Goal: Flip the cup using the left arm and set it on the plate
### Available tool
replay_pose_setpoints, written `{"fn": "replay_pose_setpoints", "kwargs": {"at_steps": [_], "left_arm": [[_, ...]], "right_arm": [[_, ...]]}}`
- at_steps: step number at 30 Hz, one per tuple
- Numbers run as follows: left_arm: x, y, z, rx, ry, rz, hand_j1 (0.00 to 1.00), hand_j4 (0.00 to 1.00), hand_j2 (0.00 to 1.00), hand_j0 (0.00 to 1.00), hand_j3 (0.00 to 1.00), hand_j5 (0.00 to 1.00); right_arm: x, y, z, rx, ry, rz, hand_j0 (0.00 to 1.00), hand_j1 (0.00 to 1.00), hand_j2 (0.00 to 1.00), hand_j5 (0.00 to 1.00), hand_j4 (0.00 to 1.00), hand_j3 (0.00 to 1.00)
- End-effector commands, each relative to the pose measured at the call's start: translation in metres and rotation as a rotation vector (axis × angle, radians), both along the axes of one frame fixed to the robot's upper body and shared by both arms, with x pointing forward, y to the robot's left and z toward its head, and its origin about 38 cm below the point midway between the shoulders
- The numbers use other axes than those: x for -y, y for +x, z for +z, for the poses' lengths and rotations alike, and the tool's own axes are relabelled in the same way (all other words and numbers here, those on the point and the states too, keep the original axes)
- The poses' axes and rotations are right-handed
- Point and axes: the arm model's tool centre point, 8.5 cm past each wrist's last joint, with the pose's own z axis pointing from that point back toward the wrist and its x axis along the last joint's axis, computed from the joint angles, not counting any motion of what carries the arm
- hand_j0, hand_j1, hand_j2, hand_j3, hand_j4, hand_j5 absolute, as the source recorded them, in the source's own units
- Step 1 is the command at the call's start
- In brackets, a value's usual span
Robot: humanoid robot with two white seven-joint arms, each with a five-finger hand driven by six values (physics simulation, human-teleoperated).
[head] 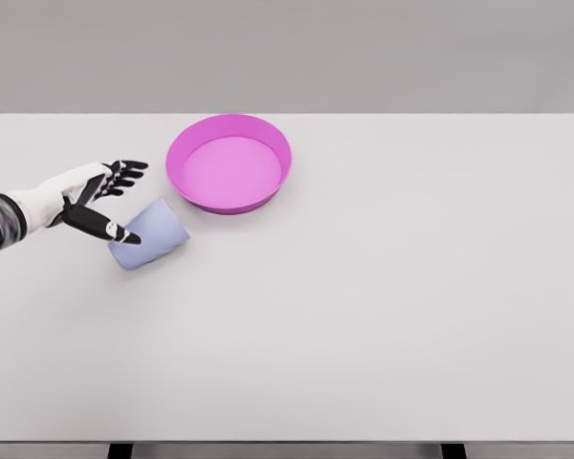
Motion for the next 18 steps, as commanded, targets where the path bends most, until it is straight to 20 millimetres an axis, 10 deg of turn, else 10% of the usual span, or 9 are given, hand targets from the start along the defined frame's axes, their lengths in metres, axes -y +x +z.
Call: {"fn": "replay_pose_setpoints", "kwargs": {"at_steps": [1, 18], "left_arm": [[-0.003, 0.002, 0.005, 0.029, 0.013, 0.007, 1.0, 1.0, 1.0, 1.0, 1.0, 1.0], [0.006, -0.006, -0.015, 0.053, 0.009, -0.036, 1.0, 1.0, 1.0, 1.0, 1.0, 1.0]], "right_arm": [[0.0, 0.0, 0.0, 0.0, 0.0, 0.0, 1.0, 1.0, 1.0, 1.0, 1.0, 1.0], [0.0, 0.0, 0.0, 0.0, 0.0, 0.0, 1.0, 1.0, 1.0, 1.0, 1.0, 1.0]]}}
